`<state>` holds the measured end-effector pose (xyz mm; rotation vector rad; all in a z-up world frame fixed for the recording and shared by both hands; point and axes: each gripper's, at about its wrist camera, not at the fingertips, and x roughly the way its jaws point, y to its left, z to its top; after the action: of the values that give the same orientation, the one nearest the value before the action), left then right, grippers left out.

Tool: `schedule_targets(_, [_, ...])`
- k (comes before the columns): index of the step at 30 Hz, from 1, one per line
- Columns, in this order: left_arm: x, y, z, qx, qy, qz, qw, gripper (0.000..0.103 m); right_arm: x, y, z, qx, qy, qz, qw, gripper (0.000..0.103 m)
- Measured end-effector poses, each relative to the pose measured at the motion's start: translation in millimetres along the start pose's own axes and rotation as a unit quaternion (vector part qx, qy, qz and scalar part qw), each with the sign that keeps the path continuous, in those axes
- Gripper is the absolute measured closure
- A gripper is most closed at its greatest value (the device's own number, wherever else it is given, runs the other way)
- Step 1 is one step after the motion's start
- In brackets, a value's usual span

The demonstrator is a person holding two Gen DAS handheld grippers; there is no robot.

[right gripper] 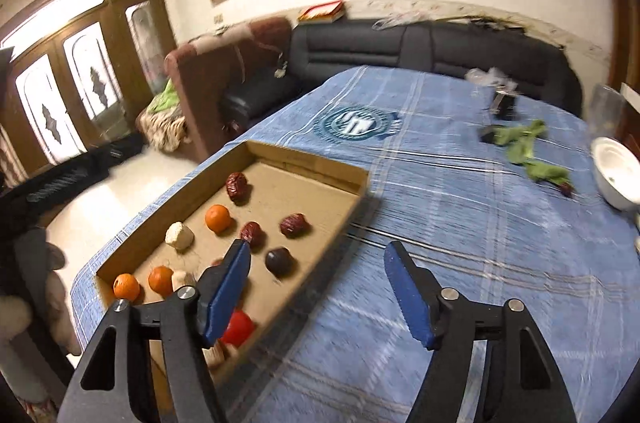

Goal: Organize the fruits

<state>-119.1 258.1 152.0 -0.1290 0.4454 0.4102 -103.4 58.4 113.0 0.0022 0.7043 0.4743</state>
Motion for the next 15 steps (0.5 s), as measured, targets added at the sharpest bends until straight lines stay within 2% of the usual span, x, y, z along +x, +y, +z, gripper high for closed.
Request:
schedule_targets(3, [-28.4, -2.1, -9.4, -0.026, -0.014, -0.016, 0.9994, 0.0, -20.9, -10.5, -15.1, 0.017, -0.014, -0.011, 1.0, 0.023])
schedule_targets(6, [-41.6, -7.2, -19.9, -0.039, 0.007, -0.018, 0.9991, 0.0, -35.3, -18.2, -28.1, 0.028, -0.02, -0.019, 0.999, 0.022])
schedule_targets(15, [-69.0, -32.5, -31.4, -0.003, 0.015, 0.009, 0.9998, 0.0, -59.4, -19.3, -49.3, 0.037, -0.026, -0.017, 0.999, 0.02])
